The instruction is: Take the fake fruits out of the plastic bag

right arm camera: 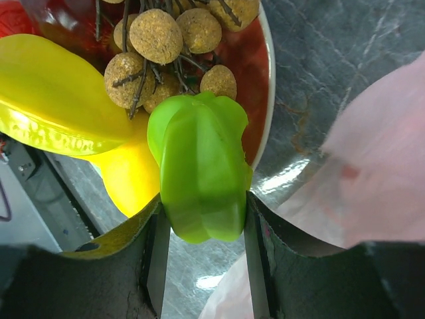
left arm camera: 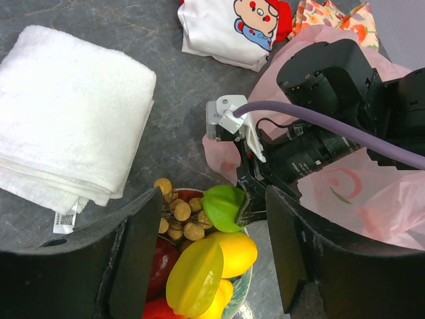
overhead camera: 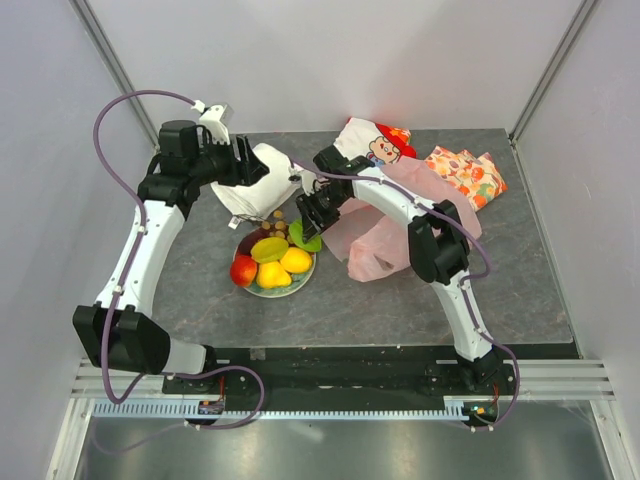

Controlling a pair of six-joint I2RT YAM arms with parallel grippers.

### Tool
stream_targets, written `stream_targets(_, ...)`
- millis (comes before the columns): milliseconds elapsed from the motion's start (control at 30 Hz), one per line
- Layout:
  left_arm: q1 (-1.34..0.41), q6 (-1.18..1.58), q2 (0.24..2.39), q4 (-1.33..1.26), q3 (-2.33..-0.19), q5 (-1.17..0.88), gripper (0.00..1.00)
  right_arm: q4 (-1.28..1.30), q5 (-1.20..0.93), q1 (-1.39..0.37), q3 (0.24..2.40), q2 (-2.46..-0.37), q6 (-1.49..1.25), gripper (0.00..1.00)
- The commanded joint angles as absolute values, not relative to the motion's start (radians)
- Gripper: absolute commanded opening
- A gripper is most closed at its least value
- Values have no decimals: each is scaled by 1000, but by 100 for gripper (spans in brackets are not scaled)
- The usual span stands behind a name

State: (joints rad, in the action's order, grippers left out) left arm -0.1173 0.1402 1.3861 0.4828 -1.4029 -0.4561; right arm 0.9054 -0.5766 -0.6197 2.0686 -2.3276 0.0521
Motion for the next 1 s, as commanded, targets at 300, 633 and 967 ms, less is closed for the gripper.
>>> stream_targets(300,-110,135,1396,462,-1451,-488,70,874,-644,-607,2031,-2338,0,69)
stream_targets(633,-110,137,1399,456,-1451,-491,70,873,-690,-578,2040,-2321,0,98)
stream_targets(967,-112,143,1416,449,-1460,-505,70,858,-747,-574,2013,-2325,0,96)
